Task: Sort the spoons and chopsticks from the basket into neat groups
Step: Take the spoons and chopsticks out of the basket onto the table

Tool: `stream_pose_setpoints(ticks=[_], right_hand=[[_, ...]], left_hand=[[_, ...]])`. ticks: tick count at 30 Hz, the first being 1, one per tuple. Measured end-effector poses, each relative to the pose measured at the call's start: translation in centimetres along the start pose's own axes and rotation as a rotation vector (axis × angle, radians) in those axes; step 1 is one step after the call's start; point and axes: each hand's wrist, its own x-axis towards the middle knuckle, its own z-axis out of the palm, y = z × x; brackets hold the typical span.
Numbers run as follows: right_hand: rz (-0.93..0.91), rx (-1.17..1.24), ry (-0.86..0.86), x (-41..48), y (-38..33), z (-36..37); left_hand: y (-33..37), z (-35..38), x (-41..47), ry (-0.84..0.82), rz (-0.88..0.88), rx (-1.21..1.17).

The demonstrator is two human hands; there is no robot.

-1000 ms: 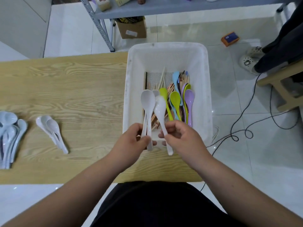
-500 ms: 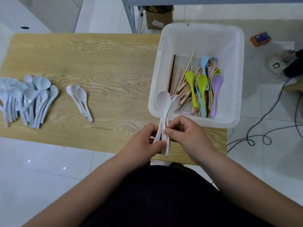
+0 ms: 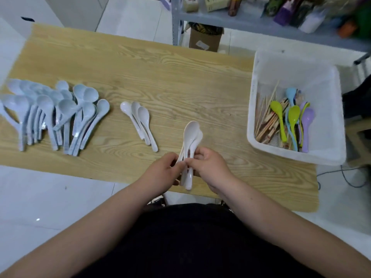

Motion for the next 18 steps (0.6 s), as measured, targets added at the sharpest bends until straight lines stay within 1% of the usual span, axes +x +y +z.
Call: stream_pose_setpoints(ticks=[3, 5, 10, 12, 14, 18], right_hand=[[0.039, -0.039, 0.004, 3.1, -0.8, 4.6], [0.056, -0.128, 0.045, 5.1, -1.1, 6.6], [0.103, -0.344, 0.187, 9.7, -1.8, 7.9], [0.115, -0.411, 0.217, 11.5, -2.2, 8.1], [0.137, -0.477, 0.216, 13.0, -2.6, 8.6], [0.152, -0.532, 0.186, 14.4, -3.1, 9.9]], left_hand=[[-3.0, -4.0, 1.5, 0.118, -0.034, -0.033], [-4.9, -6.1, 2.5, 0.206, -0.062, -0.045], [-8.3, -9.5, 5.1, 0.353, -0.078, -0.099], [-8.9, -10.1, 6.1, 0.368, -0.087, -0.132], [-9.4, -10.4, 7.0, 0.339, -0.091, -0.107], [-10.2, -10.9, 8.0, 0.305, -0.077, 0.153]])
